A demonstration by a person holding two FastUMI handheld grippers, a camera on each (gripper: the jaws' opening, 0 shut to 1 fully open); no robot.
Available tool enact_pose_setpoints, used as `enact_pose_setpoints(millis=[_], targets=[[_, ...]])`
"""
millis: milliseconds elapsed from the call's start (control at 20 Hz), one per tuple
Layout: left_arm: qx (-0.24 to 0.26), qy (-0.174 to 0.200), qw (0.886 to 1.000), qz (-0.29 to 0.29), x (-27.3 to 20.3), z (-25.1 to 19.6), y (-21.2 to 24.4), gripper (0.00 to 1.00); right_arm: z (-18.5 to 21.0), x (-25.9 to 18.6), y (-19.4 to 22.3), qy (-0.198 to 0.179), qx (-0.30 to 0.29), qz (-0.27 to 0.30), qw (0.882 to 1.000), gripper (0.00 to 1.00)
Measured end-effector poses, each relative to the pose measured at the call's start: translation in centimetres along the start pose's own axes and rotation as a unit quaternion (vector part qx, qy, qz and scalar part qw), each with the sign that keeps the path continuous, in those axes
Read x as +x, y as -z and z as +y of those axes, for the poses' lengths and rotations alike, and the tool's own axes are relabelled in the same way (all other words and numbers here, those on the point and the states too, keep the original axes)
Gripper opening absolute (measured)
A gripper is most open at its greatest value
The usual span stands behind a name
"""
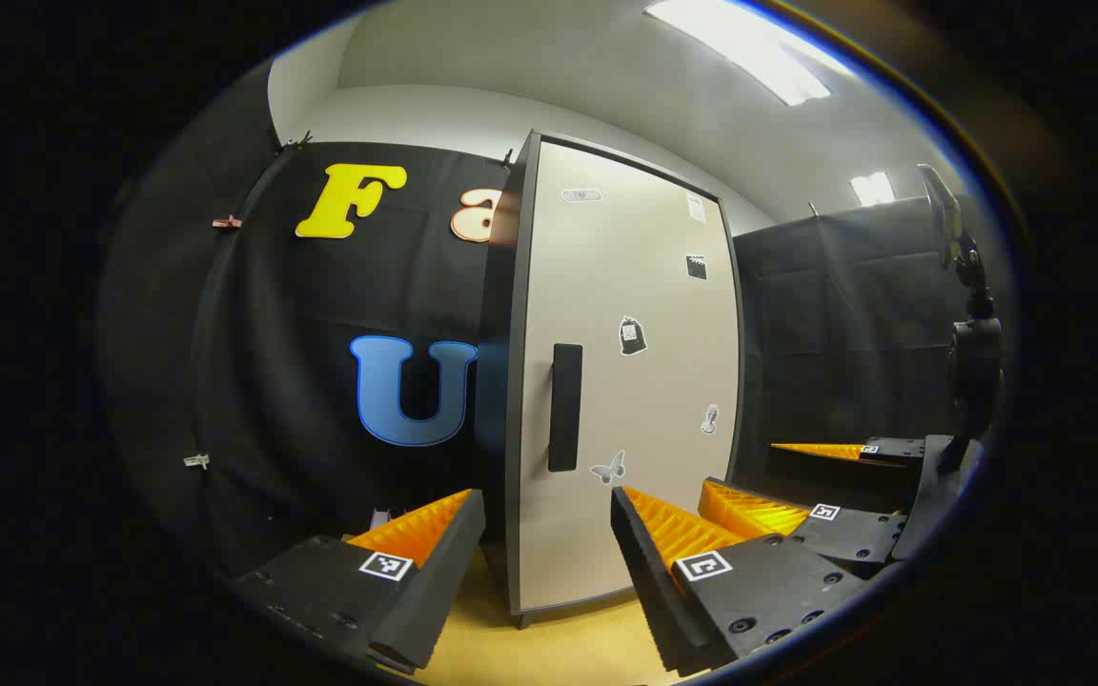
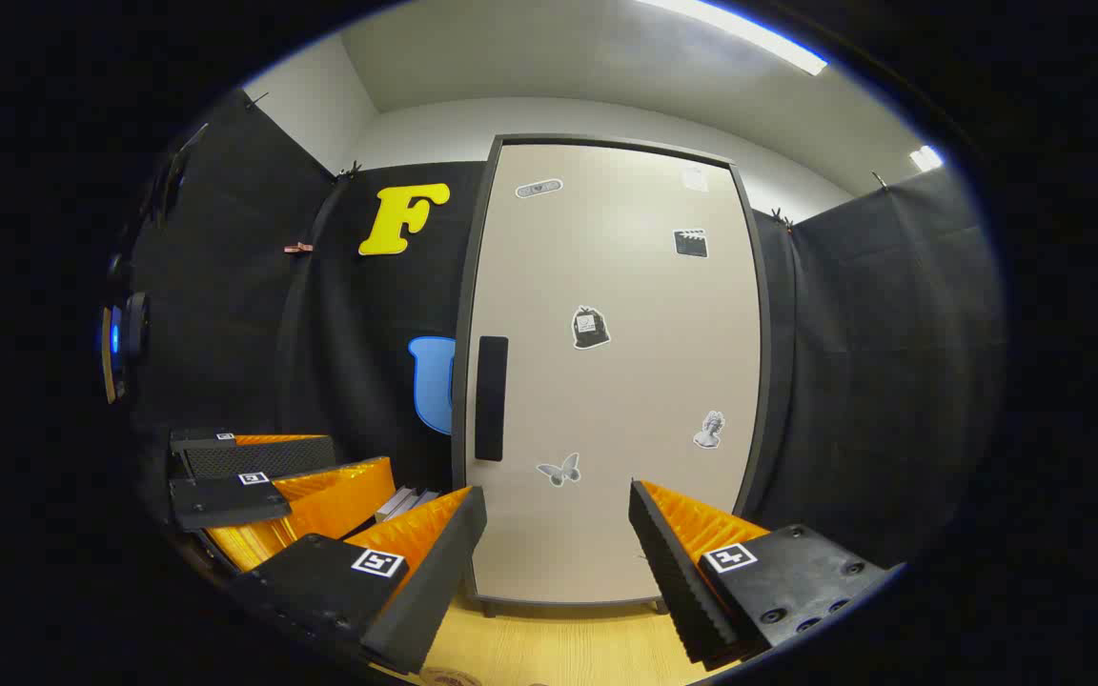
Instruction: Open the cabinet door with the right hand, grasp the bottle in the cabinet with the left hand and place it on the coaster, then close the cabinet door with the right hand.
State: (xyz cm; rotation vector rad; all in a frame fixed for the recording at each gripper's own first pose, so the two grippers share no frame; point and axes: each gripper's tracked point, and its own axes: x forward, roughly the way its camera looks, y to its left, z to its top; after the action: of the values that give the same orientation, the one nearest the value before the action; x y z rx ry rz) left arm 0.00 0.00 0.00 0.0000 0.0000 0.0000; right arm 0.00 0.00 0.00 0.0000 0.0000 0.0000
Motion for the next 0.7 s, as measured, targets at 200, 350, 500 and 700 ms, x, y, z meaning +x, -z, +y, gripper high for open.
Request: enact_pose_setpoints(millis=[200, 350, 500, 700], targets=[[0.001, -0.004, 1.0, 0.004, 0.11, -0.13, 0.19, 0.85, -0.35, 0.11, 0.06, -0.001, -0.001, 0.0, 1.0, 0.98], [0.001, -0.003, 1.0, 0.005, 0.14, -0.34, 0.33, 0.85, -0.58, 0.17, 0.07, -0.001, 0.0, 0.001, 1.0, 0.98], [0.001, -0.005, 1.0, 0.002, 0.11, -0.42, 0.18, 0.85, -0.44, 0.13, 0.14, -0.007, 0.0, 0.002, 1.0, 0.98], [-0.002, -0.003, 1.0, 0.0, 0.0, -0.89, 0.22, 0.85, -0.23, -0.39, 0.28, -0.014, -0.01, 0.002, 1.0, 0.98]])
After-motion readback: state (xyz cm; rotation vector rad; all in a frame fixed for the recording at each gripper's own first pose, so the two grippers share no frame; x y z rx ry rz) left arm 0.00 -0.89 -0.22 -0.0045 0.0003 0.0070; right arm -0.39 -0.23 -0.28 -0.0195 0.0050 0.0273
